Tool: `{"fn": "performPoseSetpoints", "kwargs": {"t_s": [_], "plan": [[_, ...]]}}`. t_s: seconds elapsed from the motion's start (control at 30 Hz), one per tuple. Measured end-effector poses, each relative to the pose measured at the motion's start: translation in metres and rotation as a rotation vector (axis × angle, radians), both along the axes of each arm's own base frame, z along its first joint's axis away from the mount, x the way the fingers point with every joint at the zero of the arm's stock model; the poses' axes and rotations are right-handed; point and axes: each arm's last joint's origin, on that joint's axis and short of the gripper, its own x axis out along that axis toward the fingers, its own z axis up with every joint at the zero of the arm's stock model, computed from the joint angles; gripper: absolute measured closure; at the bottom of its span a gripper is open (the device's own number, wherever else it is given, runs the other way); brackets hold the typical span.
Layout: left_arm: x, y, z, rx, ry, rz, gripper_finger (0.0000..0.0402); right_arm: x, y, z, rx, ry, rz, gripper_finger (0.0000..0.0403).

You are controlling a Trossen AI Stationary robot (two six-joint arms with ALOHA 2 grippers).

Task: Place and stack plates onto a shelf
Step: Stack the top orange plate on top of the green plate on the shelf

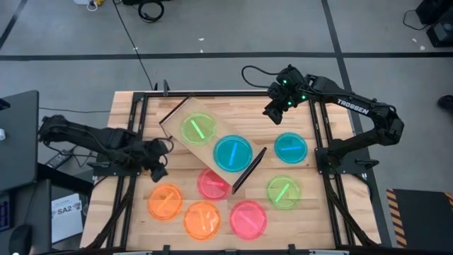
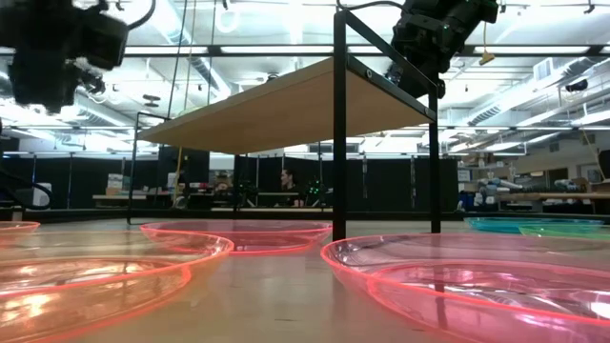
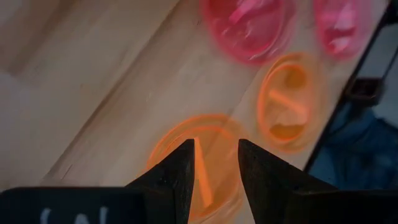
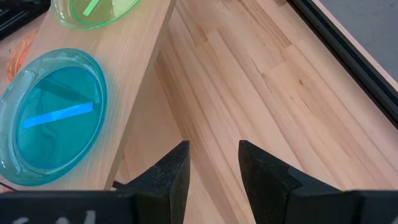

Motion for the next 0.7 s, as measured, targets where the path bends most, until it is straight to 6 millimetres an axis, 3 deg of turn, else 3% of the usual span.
{"fn": "performPoseSetpoints", "kwargs": {"t_s": [0.43,0.7], "plan": [[-0.012,-0.006,-0.044,0.036,0.13,-0.064,0.0271,0.0,0.0,0.0,0.0,0.0,0.0,0.0259],[-0.014,-0.011,-0.066,0.032,0.106,-0.109,0.0271,0.0,0.0,0.0,0.0,0.0,0.0,0.0259]]}}
